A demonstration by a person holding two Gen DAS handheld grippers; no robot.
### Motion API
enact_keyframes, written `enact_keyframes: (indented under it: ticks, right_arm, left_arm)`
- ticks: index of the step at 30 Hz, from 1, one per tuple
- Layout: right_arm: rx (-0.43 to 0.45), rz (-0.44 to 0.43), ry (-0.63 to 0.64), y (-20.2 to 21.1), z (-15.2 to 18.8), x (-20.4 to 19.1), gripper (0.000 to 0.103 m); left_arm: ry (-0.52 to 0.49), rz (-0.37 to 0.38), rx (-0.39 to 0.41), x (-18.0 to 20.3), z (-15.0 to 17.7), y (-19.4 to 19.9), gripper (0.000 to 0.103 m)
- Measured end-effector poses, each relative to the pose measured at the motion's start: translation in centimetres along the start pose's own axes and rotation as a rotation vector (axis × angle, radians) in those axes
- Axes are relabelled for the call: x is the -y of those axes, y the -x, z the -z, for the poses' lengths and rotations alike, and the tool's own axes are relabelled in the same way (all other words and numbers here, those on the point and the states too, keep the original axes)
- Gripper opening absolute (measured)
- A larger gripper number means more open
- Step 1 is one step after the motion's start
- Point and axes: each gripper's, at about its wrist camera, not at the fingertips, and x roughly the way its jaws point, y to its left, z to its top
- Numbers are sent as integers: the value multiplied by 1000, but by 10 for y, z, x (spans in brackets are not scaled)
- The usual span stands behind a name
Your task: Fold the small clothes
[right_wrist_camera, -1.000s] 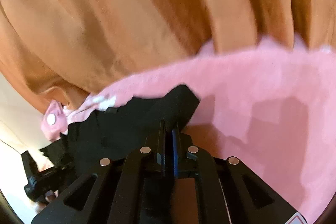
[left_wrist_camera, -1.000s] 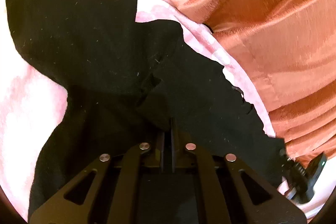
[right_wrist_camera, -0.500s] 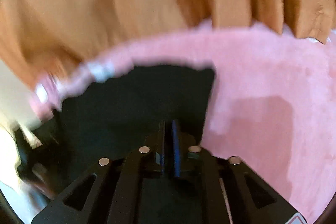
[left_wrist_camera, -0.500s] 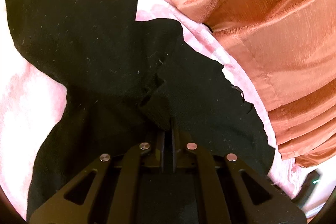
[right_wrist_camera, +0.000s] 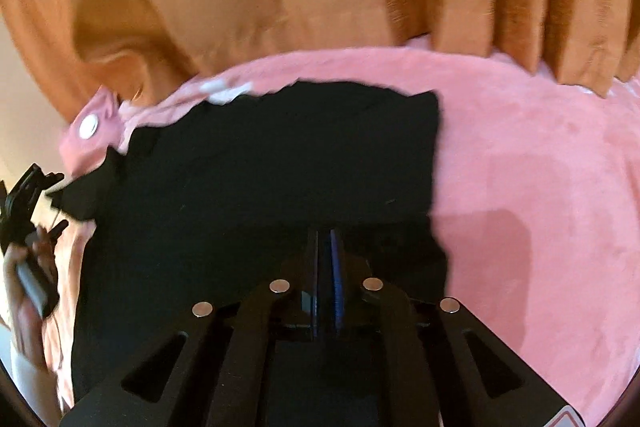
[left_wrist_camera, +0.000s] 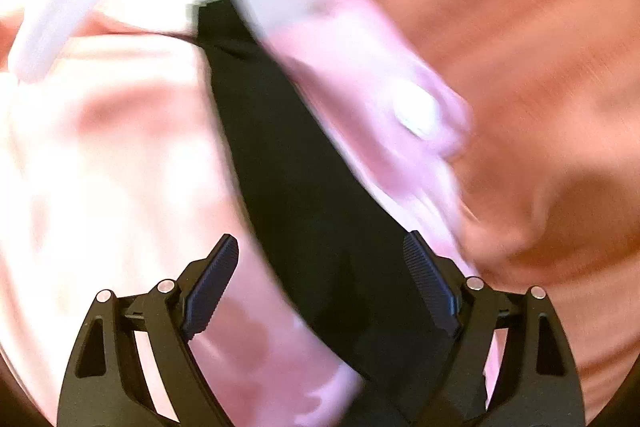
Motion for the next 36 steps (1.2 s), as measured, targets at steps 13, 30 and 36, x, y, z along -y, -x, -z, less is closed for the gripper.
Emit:
enact_keyframes:
  ticks: [13, 30, 36]
  right_arm:
    - [3, -33, -33, 6, -1, -6, 18]
    - [6, -68, -164, 10, -10, 30, 26]
    - [-7, -63, -124, 3, -6, 14, 31]
  left_arm:
    - [-257, -64, 21, 66, -33, -25, 3]
    - [-551, -72, -72, 159, 116, -18, 49]
    - [-440, -76, -13, 92, 53, 1, 51]
